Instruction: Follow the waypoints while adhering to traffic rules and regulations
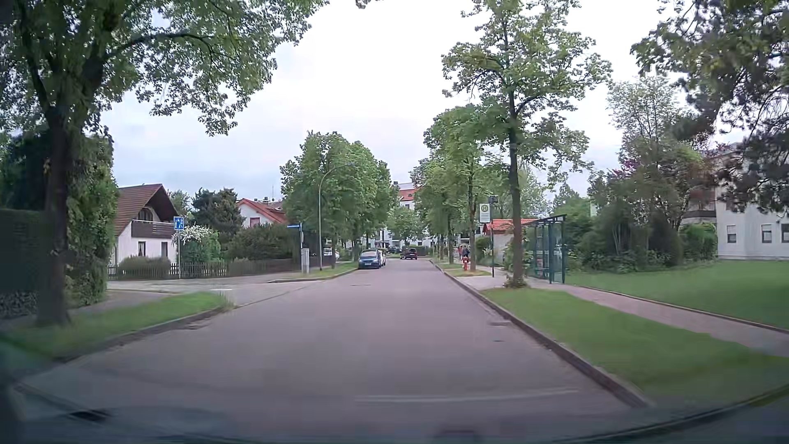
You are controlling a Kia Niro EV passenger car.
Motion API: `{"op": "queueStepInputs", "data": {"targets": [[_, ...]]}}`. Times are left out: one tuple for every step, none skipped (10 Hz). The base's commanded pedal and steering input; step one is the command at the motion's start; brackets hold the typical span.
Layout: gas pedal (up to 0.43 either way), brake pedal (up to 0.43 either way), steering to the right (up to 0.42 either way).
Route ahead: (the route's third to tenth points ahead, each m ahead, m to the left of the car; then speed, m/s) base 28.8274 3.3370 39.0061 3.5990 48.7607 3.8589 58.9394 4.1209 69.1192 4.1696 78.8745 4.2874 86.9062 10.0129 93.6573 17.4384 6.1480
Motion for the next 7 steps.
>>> {"op": "queueStepInputs", "data": {"targets": [[0.177,0.0,-0.012],[0.177,0.0,-0.01],[0.177,0.0,-0.009],[0.177,0.0,-0.01],[0.177,0.0,-0.01],[0.177,0.0,-0.01],[0.177,0.0,-0.009]]}}
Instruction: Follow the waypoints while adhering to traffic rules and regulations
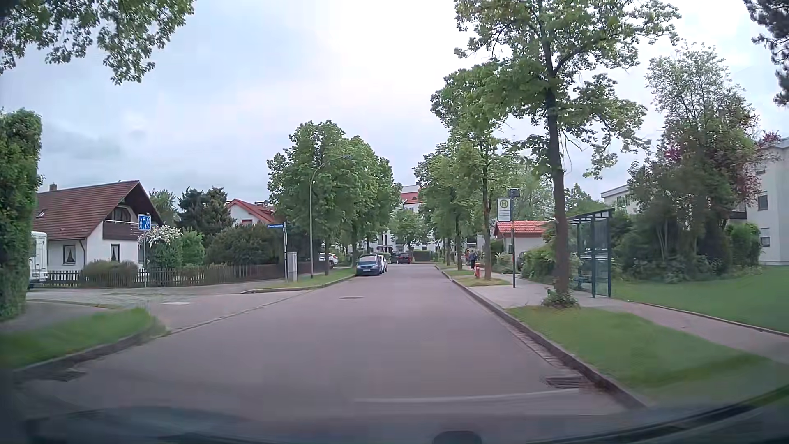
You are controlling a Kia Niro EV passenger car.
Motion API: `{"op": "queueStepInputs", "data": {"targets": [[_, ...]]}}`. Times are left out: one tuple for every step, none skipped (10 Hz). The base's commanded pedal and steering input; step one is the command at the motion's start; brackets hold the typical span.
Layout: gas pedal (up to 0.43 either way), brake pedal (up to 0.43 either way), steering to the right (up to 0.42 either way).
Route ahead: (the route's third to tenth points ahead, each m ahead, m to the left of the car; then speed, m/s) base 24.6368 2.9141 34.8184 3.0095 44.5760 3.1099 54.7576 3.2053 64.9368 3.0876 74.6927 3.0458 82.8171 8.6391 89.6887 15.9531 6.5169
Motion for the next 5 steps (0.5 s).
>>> {"op": "queueStepInputs", "data": {"targets": [[0.177,0.0,-0.008],[0.177,0.0,-0.008],[0.177,0.0,-0.008],[0.177,0.0,-0.007],[0.177,0.0,-0.007]]}}
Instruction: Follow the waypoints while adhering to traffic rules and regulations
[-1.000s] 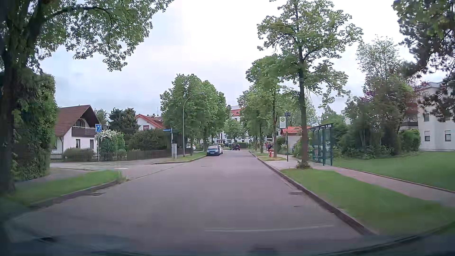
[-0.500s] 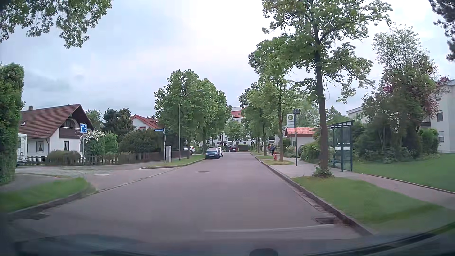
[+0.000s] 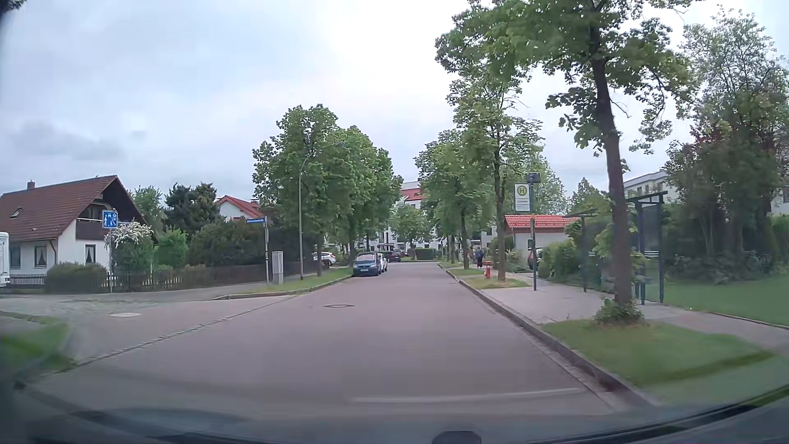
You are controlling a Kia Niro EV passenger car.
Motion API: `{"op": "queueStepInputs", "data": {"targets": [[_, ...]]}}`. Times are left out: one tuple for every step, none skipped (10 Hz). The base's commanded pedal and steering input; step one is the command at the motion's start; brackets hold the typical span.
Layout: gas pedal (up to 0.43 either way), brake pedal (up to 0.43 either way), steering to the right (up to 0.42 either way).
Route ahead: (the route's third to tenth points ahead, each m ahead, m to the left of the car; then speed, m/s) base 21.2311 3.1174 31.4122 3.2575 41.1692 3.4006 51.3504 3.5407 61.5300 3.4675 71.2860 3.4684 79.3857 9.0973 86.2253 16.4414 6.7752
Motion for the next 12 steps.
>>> {"op": "queueStepInputs", "data": {"targets": [[0.177,0.0,-0.006],[0.177,0.0,-0.003],[0.177,0.0,-0.001],[0.177,0.0,-0.001],[0.177,0.0,-0.001],[0.177,0.0,0.0],[0.177,0.0,0.0],[0.177,0.0,0.001],[0.177,0.0,0.002],[0.177,0.0,0.003],[0.169,0.0,0.003],[0.169,0.0,0.004]]}}
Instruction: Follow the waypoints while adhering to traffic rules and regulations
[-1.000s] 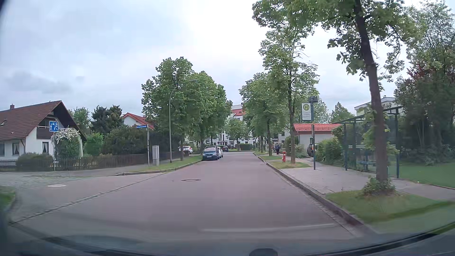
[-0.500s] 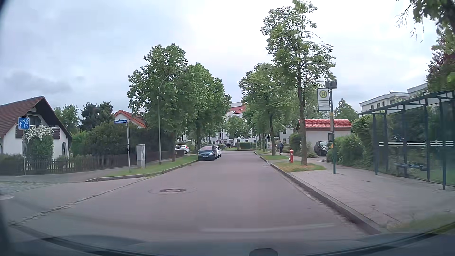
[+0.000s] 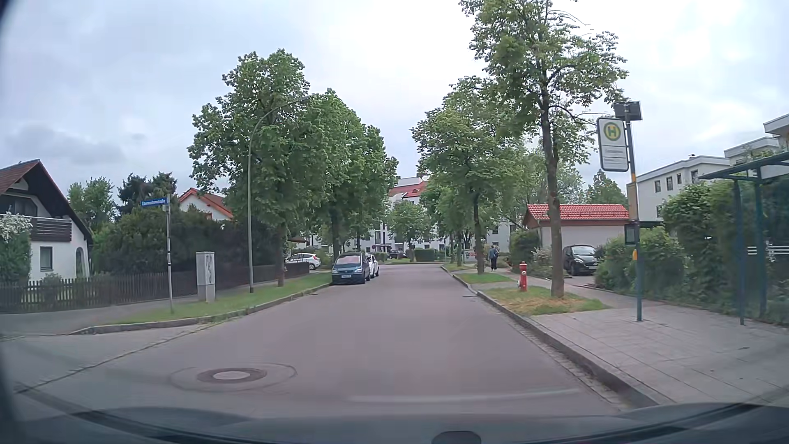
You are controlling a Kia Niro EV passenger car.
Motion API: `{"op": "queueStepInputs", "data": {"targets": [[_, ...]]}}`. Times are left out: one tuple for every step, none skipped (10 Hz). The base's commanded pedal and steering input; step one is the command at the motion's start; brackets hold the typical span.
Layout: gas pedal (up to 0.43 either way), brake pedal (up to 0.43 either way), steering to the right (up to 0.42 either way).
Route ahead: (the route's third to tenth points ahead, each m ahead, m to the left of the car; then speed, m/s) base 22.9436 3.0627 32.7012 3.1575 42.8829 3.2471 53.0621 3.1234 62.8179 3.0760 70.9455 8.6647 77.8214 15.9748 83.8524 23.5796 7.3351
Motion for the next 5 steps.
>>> {"op": "queueStepInputs", "data": {"targets": [[0.157,0.0,0.005],[0.157,0.0,0.006],[0.157,0.0,0.006],[0.157,0.0,0.005],[0.157,0.0,0.005]]}}
